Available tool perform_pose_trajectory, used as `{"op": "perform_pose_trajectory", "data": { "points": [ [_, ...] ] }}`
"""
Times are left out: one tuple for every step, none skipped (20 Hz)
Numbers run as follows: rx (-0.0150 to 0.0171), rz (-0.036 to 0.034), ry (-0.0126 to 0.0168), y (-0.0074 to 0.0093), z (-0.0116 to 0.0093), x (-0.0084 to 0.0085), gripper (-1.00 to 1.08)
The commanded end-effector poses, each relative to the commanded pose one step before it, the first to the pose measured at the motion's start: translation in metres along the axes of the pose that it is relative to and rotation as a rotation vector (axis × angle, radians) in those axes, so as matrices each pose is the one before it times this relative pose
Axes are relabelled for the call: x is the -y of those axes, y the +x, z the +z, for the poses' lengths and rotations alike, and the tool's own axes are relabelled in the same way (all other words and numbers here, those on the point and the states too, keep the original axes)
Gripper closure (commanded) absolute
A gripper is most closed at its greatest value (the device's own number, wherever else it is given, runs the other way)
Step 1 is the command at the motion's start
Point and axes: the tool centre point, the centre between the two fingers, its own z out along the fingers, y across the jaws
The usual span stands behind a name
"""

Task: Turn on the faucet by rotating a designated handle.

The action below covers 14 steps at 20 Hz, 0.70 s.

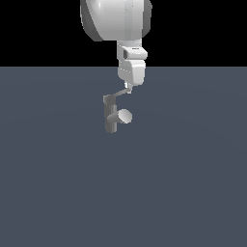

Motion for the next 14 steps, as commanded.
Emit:
{"op": "perform_pose_trajectory", "data": {
  "points": [
    [0.00433, -0.00099, -0.01202, -0.00608, 0.00438, -0.00892, 1.08],
    [0.00013, 0.00071, -0.00118, -0.00127, 0.00055, -0.00256, 1.08],
    [0.00011, 0.00061, -0.00102, -0.00135, 0.00044, -0.00259, 1.08],
    [0.00011, 0.00061, -0.00102, -0.00136, 0.00044, -0.00261, 1.08],
    [0.00009, 0.00050, -0.00083, -0.00145, 0.00032, -0.00264, 1.08],
    [0.00011, 0.00061, -0.00102, -0.00139, 0.00044, -0.00265, 1.08],
    [0.00011, 0.00061, -0.00102, -0.00140, 0.00044, -0.00267, 1.08],
    [0.00011, 0.00061, -0.00102, -0.00142, 0.00043, -0.00269, 1.08],
    [0.00011, 0.00061, -0.00102, -0.00143, 0.00043, -0.00271, 1.08],
    [0.00011, 0.00061, -0.00102, -0.00145, 0.00043, -0.00274, 1.08],
    [0.00011, 0.00061, -0.00102, -0.00146, 0.00043, -0.00276, 1.08],
    [0.00011, 0.00061, -0.00102, -0.00148, 0.00043, -0.00278, 1.08],
    [0.00011, 0.00061, -0.00102, -0.00149, 0.00042, -0.00280, 1.08],
    [0.00011, 0.00061, -0.00102, -0.00150, 0.00042, -0.00282, 1.08]
  ]
}}
